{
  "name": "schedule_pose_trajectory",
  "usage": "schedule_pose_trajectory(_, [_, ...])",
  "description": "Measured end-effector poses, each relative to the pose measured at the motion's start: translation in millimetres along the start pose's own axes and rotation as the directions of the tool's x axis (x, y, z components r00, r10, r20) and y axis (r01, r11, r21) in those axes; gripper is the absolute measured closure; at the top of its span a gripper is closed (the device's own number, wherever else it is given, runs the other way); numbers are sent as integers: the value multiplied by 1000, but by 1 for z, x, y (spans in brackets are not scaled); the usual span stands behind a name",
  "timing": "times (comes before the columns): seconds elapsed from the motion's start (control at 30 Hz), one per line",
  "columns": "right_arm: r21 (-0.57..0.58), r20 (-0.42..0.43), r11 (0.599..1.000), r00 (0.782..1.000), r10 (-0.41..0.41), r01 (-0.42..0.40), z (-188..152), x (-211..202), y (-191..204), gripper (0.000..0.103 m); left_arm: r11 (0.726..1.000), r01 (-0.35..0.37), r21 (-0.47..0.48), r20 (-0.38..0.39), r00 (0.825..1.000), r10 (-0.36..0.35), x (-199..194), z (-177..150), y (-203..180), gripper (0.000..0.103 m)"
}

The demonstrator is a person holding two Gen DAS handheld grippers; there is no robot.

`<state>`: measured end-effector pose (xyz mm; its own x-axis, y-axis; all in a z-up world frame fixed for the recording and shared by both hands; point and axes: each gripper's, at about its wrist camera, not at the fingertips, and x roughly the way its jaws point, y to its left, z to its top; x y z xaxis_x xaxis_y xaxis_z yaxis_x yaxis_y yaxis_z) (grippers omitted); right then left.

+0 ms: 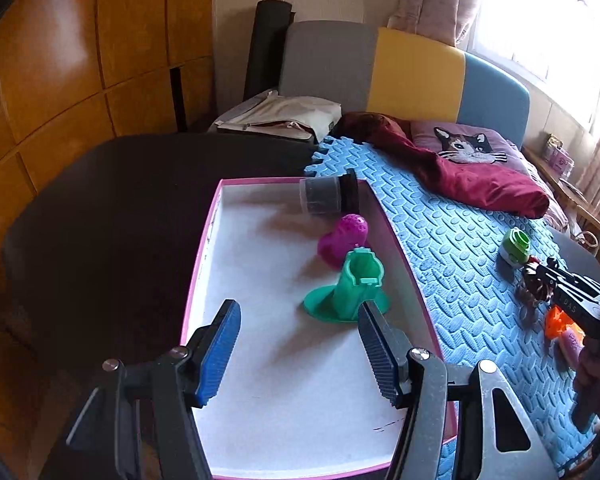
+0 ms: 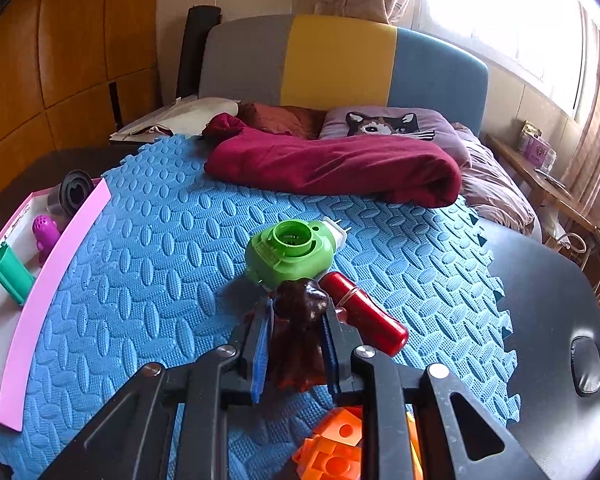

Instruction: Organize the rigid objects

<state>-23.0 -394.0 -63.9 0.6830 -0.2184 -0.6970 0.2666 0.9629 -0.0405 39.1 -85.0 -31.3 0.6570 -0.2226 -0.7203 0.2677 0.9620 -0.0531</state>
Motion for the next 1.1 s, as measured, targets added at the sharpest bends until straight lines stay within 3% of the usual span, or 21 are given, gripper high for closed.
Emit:
schedule_pose_trajectory(0.17, [-4,2,1000,1000,-18,18,-1,-1,2,82,1000,-16,0,6,1000,16,-2,-3,7,41])
schedule_pose_trajectory(0.33, [21,-19,999,999,-30,30,5,-5,3,89,1000,-20,-3,25,999,20,-7,-4,14,41])
schedule_pose_trajectory(0.53, [23,6,999,999,44,-44,9,-25,20,102,1000,-15,-26,29,999,16,-8,-4,23,41])
schedule_pose_trajectory(0.73, [-35,51,998,997,54,-52,15,-44,42,102,999,-7,-44,24,1000,8,-8,-6,28,41])
schedule_pose_trajectory(0.9, [78,44,995,997,63,-66,13,-48,16,102,998,1,-62,33,999,1,-10,-6,33,41])
schedule_pose_trajectory(0.97, [124,32,988,995,93,-96,10,-49,5,98,998,5,-66,28,1000,-3,-8,-7,33,41])
schedule_pose_trajectory(1.03, [152,22,981,993,117,-119,6,-50,0,77,998,9,-66,24,1000,-7,-8,-7,31,41])
schedule_pose_trajectory(1.1, [143,15,981,991,130,-131,2,-50,2,69,998,14,-61,20,1000,-13,-7,-8,30,41])
